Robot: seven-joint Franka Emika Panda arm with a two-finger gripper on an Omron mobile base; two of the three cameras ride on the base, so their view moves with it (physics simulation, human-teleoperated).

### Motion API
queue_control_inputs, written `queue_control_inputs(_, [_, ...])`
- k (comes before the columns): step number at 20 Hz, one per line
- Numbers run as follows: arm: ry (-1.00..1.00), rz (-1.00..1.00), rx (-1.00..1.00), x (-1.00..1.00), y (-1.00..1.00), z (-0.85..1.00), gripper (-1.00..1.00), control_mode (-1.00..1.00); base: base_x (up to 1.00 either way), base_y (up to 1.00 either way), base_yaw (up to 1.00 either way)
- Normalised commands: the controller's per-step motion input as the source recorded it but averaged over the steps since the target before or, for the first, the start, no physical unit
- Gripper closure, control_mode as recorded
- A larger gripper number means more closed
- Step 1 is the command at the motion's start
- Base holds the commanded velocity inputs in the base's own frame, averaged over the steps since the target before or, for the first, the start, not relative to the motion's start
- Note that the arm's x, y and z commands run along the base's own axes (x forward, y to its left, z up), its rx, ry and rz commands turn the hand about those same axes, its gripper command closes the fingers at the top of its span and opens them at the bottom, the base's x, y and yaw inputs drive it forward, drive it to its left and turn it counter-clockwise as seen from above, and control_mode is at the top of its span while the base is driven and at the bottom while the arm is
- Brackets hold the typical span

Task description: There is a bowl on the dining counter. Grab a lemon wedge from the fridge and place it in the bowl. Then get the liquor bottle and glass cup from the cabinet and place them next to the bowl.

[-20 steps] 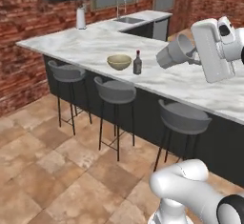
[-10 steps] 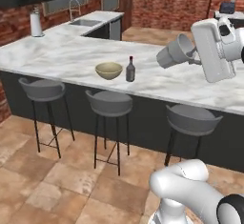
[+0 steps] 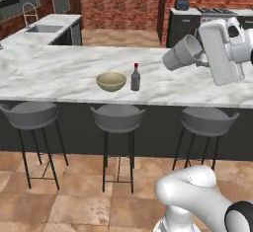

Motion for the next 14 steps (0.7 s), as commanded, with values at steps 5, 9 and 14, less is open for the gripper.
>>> queue_control_inputs(5, [0.00, 0.00, 0.00, 0.00, 0.00, 0.00, 1.00, 1.00, 0.37, 1.00, -0.42])
queue_control_inputs(9, [0.00, 0.00, 0.00, 0.00, 0.00, 0.00, 1.00, 1.00, 0.42, 1.00, -0.40])
queue_control_inputs(14, [0.00, 0.00, 0.00, 0.00, 0.00, 0.00, 1.00, 1.00, 0.63, 0.65, -0.39])
